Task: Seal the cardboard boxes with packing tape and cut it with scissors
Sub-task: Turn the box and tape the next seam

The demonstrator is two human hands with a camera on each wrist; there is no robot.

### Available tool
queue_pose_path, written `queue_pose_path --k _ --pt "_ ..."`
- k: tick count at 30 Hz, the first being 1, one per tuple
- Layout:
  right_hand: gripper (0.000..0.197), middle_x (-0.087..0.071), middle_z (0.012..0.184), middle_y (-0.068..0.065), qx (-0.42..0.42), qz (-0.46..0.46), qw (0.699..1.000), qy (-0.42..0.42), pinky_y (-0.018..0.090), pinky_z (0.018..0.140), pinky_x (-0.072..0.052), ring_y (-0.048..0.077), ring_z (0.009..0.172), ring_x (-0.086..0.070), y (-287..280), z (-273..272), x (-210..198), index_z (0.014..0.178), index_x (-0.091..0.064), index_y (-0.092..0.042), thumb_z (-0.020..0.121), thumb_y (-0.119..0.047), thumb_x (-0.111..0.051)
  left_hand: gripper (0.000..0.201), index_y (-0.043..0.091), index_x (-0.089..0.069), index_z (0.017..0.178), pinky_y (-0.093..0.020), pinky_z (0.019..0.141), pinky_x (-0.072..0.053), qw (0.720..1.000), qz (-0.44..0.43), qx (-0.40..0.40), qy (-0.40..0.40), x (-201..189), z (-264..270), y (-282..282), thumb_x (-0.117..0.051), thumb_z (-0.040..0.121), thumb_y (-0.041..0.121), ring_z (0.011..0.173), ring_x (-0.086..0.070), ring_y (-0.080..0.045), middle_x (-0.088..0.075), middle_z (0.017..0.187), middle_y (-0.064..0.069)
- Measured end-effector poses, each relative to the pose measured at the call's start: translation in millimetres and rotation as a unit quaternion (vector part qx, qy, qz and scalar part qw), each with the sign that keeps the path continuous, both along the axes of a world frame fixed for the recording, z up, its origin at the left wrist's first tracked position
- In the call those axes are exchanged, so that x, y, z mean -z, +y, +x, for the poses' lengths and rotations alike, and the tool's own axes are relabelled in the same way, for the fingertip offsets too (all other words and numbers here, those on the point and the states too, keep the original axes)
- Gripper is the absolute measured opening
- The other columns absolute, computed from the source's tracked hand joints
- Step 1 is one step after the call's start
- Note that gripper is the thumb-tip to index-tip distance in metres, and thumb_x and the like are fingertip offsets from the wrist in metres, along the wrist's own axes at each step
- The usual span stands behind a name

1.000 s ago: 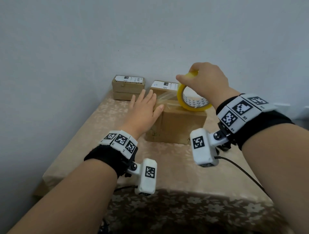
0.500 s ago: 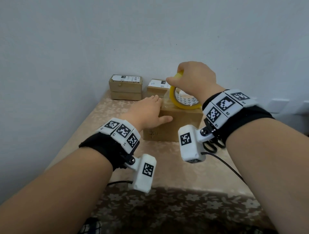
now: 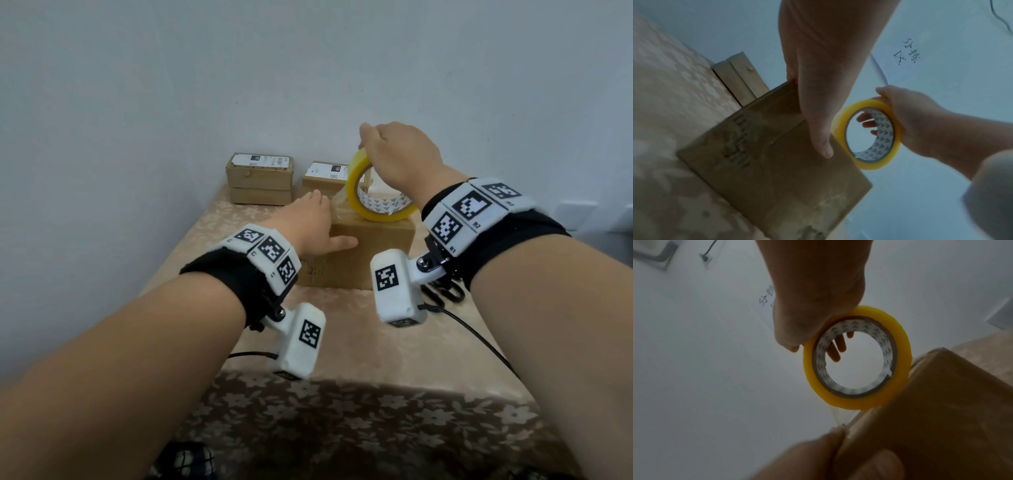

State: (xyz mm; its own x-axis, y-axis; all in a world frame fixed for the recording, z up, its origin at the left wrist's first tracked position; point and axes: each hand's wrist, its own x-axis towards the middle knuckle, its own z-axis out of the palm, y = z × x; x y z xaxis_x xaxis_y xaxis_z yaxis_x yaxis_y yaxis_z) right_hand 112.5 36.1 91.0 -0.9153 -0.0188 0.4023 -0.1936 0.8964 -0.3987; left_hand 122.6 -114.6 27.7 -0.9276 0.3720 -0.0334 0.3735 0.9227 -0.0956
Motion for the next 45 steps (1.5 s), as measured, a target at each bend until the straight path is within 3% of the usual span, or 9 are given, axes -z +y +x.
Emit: queue_pose_path --k 3,6,8,10,14,22,31,38,45 --pt "0.037 -0.045 0.071 0.002 -0.006 -0.074 0.997 -0.038 0.031 0.061 -0.033 0.02 0.068 -0.043 14 -3 0 0.071 -0.045 -0.012 0.094 -0.041 -0.044 0.093 0.0 -0.01 0.149 -0.036 0.116 -0.017 0.999 0.022 0.011 -0.022 2 2 -6 -0.038 0.088 0.065 0.145 -0.012 -0.026 -0.009 0.157 -0.017" --pt "0.057 -0.058 0.103 0.004 0.007 -0.194 0.979 -0.063 0.037 0.087 -0.046 0.024 0.101 -0.057 23 -3 9 0.099 -0.055 -0.01 0.08 -0.064 -0.056 0.097 0.001 -0.004 0.15 -0.035 0.118 -0.014 0.999 0.027 0.009 -0.021 4 3 -7 -0.041 0.087 0.066 0.146 -0.007 -0.024 -0.002 0.158 -0.015" --pt "0.055 -0.06 0.096 0.006 0.013 -0.213 0.976 -0.037 0.033 0.079 -0.047 0.024 0.094 -0.057 19 0 10 0.097 -0.059 -0.005 0.079 -0.057 -0.062 0.099 0.001 -0.004 0.149 -0.035 0.118 -0.013 0.999 0.033 0.009 -0.013 6 3 -5 -0.043 0.086 0.067 0.146 -0.007 -0.024 -0.003 0.158 -0.015" --pt "0.041 -0.046 0.066 0.001 0.024 -0.156 0.987 0.002 0.03 0.057 -0.036 0.019 0.065 -0.046 10 5 1 0.072 -0.05 -0.008 0.078 -0.046 -0.066 0.099 0.001 -0.005 0.149 -0.034 0.118 -0.012 0.999 0.047 0.008 -0.011 7 4 -5 -0.044 0.086 0.066 0.146 -0.006 -0.023 -0.004 0.158 -0.015" --pt "0.041 -0.04 0.051 -0.002 0.056 -0.05 0.997 -0.007 0.028 0.047 -0.027 0.016 0.051 -0.039 12 11 -15 0.058 -0.04 -0.01 0.078 -0.038 -0.064 0.1 0.001 -0.008 0.149 -0.034 0.118 -0.014 0.998 0.064 0.01 -0.002 7 3 -7 -0.046 0.084 0.067 0.146 -0.008 -0.023 -0.007 0.158 -0.015" --pt "0.04 -0.055 0.087 0.0 0.074 0.068 0.993 -0.069 0.039 0.078 -0.047 0.024 0.088 -0.052 44 9 -12 0.091 -0.055 -0.019 0.077 -0.055 -0.063 0.095 0.006 -0.011 0.15 -0.039 0.117 -0.014 0.998 0.055 0.028 -0.008 6 3 -9 -0.046 0.084 0.066 0.145 -0.012 -0.025 -0.011 0.157 -0.015" --pt "0.034 -0.06 0.09 0.0 0.094 0.16 0.982 -0.045 0.033 0.07 -0.037 0.024 0.087 -0.054 26 6 -10 0.097 -0.064 -0.019 0.082 -0.047 -0.055 0.093 0.044 0.0 0.148 -0.064 0.112 -0.007 0.998 0.015 -0.01 -0.065 0 3 17 -0.042 0.073 0.082 0.145 -0.002 -0.035 -0.007 0.155 -0.025" --pt "0.032 -0.059 0.081 0.0 0.098 0.167 0.979 -0.06 0.032 0.068 -0.037 0.024 0.083 -0.056 24 5 -14 0.094 -0.066 -0.017 0.081 -0.045 -0.055 0.096 0.01 -0.004 0.151 -0.045 0.118 0.0 1.0 0.004 0.02 -0.001 2 5 -14 -0.034 0.085 0.072 0.147 -0.002 -0.015 -0.002 0.159 -0.006" --pt "0.035 -0.062 0.092 0.001 0.079 0.168 0.982 -0.046 0.034 0.072 -0.035 0.025 0.089 -0.056 19 3 -12 0.098 -0.064 -0.015 0.082 -0.045 -0.054 0.097 0.008 -0.007 0.15 -0.042 0.119 -0.01 0.998 0.014 0.063 -0.015 3 0 33 -0.037 0.084 0.071 0.146 -0.01 -0.024 -0.006 0.159 -0.011"
